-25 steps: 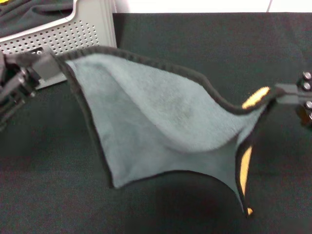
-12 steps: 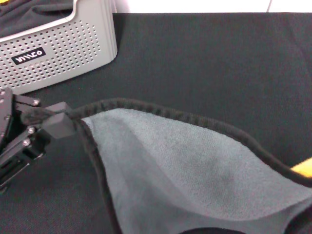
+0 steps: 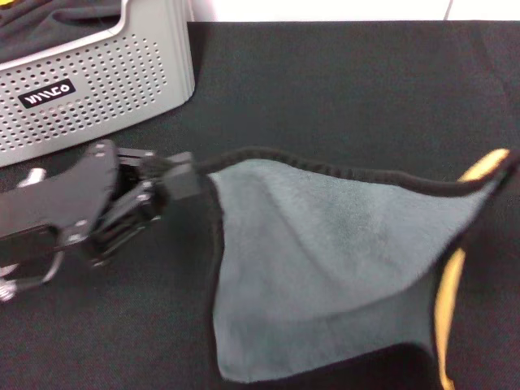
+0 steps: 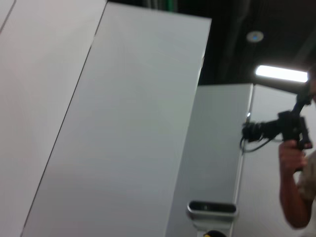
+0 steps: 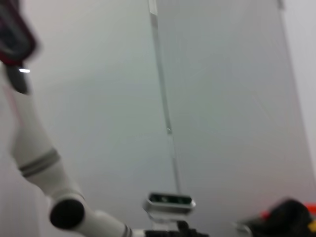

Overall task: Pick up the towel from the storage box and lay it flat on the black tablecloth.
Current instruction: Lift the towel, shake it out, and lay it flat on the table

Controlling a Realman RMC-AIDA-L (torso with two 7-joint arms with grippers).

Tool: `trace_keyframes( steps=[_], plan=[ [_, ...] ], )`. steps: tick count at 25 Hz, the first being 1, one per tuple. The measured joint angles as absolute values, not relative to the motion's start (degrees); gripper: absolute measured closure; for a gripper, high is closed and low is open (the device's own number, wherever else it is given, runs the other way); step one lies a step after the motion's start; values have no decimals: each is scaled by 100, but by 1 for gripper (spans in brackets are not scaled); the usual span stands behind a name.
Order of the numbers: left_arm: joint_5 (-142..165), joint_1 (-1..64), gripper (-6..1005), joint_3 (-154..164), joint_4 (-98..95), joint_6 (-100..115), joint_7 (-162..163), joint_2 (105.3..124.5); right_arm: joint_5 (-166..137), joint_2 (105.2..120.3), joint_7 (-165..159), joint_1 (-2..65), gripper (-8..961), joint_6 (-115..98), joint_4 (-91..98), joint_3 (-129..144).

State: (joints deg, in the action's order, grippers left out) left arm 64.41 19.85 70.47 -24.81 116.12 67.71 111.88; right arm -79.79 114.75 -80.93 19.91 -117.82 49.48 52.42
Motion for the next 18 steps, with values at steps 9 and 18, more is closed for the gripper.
trace_keyframes(
  steps=[9, 18],
  plan=[
    [6859, 2683, 972, 6970, -1686, 10330, 5972, 11448, -8943, 11472, -7919, 2558, 945, -10524, 4323, 5222],
    [6813, 2838, 972, 6742, -1687, 9298, 5461, 11728, -9285, 11458, -7917, 2794, 945, -9359, 4145, 5255]
  ],
)
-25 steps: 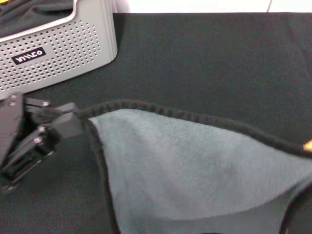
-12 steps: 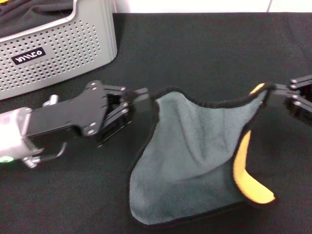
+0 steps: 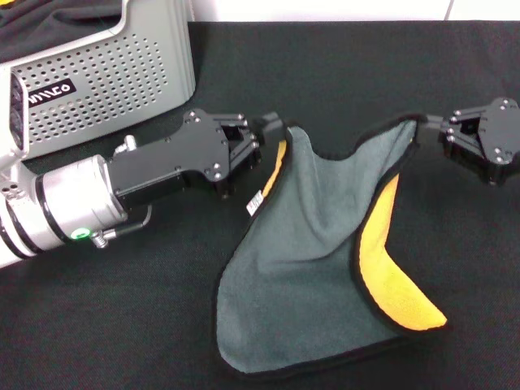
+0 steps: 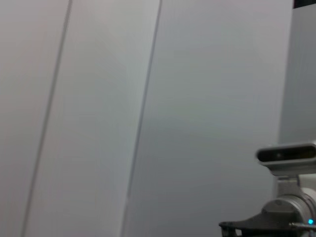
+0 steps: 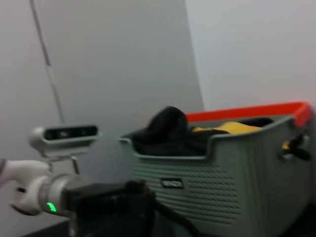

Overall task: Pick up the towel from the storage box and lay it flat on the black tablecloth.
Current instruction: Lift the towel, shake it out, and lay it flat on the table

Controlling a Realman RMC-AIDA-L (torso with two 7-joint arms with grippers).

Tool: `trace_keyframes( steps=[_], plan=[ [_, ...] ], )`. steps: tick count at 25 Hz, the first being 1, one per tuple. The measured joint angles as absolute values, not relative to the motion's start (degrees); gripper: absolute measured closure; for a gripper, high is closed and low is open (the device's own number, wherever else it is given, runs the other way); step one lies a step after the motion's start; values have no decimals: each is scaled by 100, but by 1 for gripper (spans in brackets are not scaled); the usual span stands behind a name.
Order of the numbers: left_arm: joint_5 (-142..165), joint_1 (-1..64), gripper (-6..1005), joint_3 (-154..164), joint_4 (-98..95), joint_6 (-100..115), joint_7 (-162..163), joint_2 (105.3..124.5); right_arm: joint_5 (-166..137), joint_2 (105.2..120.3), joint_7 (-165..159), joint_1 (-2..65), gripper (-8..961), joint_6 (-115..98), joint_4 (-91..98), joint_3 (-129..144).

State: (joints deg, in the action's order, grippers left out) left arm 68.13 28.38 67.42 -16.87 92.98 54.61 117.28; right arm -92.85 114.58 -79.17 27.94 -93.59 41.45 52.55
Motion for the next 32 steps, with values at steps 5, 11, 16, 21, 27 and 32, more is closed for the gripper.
trace_keyframes(
  steps=[5, 11, 16, 21, 27, 32],
  plan=[
    [6809, 2844, 972, 6342, -1684, 8956, 5270, 11831, -9375, 11391, -7952, 2933, 946, -8860, 4040, 5256],
    [6787, 2842, 972, 6097, -1678, 8696, 4992, 11960, -9560, 11324, -7959, 3230, 946, -8246, 3719, 5270],
    [6710, 2846, 972, 5906, -1651, 8680, 4890, 11989, -9708, 11325, -7961, 3353, 946, -7961, 3701, 5276],
    [6675, 2763, 972, 5883, -1678, 9220, 4937, 11945, -9769, 11318, -7960, 3310, 946, -8631, 3971, 5243],
    [6498, 2476, 972, 5859, -1814, 10762, 5355, 11704, -9687, 11434, -8058, 2793, 946, -9706, 5102, 5200],
    [6220, 1887, 972, 5863, -2707, 11565, 5872, 11674, -9616, 11530, -8252, 2472, 946, -10288, 5857, 5045]
  ],
)
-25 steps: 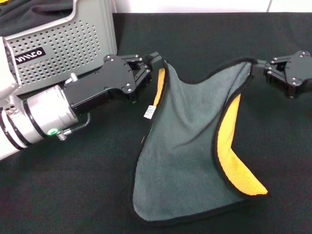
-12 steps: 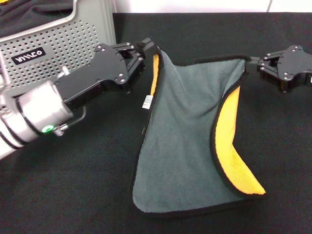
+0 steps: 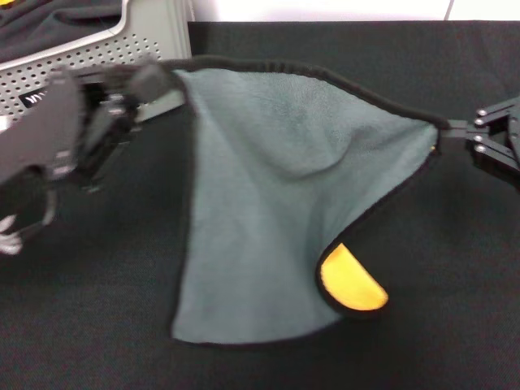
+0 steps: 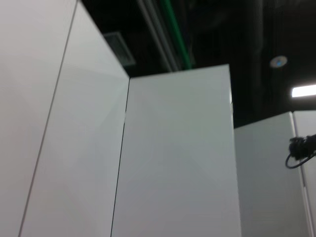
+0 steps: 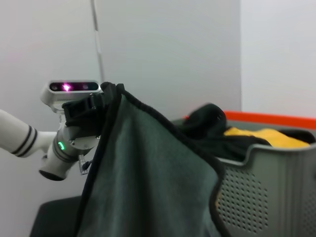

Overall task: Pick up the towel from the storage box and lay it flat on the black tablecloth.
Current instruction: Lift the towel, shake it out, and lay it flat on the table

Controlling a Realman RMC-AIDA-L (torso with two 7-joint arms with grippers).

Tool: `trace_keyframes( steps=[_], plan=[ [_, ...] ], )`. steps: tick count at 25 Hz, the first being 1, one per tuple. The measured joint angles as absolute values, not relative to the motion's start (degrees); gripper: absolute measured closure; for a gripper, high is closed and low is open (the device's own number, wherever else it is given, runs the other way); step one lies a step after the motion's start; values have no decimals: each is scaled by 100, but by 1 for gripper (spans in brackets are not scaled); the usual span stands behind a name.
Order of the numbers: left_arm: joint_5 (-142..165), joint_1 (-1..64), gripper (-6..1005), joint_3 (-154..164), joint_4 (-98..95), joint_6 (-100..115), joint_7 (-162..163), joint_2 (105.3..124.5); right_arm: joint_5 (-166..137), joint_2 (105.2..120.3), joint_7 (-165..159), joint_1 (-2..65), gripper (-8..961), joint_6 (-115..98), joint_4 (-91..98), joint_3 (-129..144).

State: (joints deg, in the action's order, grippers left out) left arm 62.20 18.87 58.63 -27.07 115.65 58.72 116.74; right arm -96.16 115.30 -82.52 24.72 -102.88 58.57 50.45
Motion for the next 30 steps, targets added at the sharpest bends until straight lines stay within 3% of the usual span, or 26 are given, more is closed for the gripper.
trace_keyframes(
  steps=[8, 14, 24, 30],
  plan=[
    [5889, 1222, 972, 5962, -4048, 11653, 6877, 11784, -9191, 11534, -8459, 2329, 946, -10856, 6306, 4903],
    [5475, 1065, 971, 6332, -4535, 11667, 7219, 11730, -9081, 11519, -8850, 2293, 946, -10964, 6803, 4898],
    [5049, 955, 971, 6457, -4878, 11672, 7639, 11635, -9174, 11136, -9704, 2588, 946, -11305, 7131, 4954],
    [5070, 989, 971, 6513, -5061, 11672, 8102, 11542, -9481, 11096, -10139, 2880, 946, -11477, 7345, 4966]
  ],
)
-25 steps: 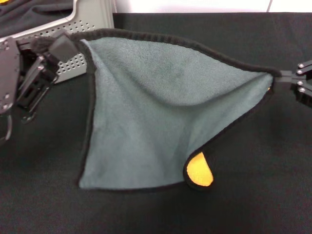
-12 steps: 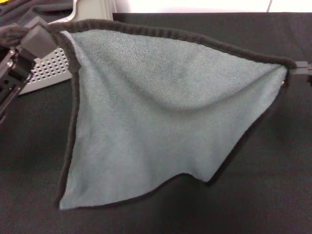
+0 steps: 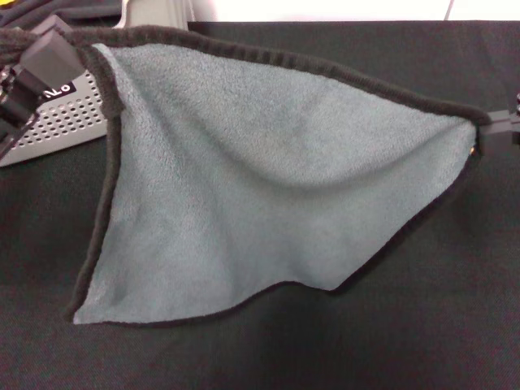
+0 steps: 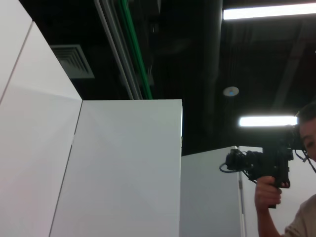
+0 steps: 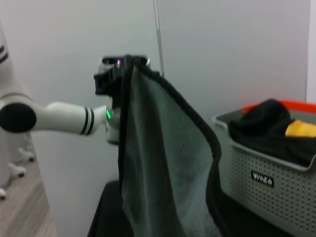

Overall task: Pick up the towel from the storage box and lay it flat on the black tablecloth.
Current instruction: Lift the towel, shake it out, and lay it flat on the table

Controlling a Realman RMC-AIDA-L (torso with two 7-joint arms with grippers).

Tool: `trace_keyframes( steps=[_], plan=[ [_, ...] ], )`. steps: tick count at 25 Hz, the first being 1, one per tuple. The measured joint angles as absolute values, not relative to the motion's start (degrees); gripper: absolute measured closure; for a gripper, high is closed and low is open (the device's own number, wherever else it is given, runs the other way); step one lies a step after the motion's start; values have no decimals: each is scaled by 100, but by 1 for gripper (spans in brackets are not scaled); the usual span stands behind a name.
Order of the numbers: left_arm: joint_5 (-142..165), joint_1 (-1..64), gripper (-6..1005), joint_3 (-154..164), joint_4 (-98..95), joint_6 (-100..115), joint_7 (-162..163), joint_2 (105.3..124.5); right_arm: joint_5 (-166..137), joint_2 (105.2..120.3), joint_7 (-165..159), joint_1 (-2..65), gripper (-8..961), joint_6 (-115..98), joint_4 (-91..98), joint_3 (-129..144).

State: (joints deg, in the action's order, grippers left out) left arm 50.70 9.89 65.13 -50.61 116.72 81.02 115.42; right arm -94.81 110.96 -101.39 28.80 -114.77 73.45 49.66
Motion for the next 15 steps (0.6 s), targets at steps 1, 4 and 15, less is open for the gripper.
trace_keyframes(
  steps=[1, 4, 15],
  plan=[
    [5066, 990, 971, 6516, -5079, 11672, 8168, 11524, -9542, 11106, -10215, 2908, 946, -11492, 7433, 4966],
    [5053, 991, 971, 6519, -5092, 11672, 8346, 11479, -9690, 11122, -10458, 3007, 946, -11531, 7643, 4966],
    [5038, 999, 971, 6522, -5219, 11672, 8954, 11363, -9794, 10948, -10984, 3261, 946, -11860, 8200, 4936]
  ],
)
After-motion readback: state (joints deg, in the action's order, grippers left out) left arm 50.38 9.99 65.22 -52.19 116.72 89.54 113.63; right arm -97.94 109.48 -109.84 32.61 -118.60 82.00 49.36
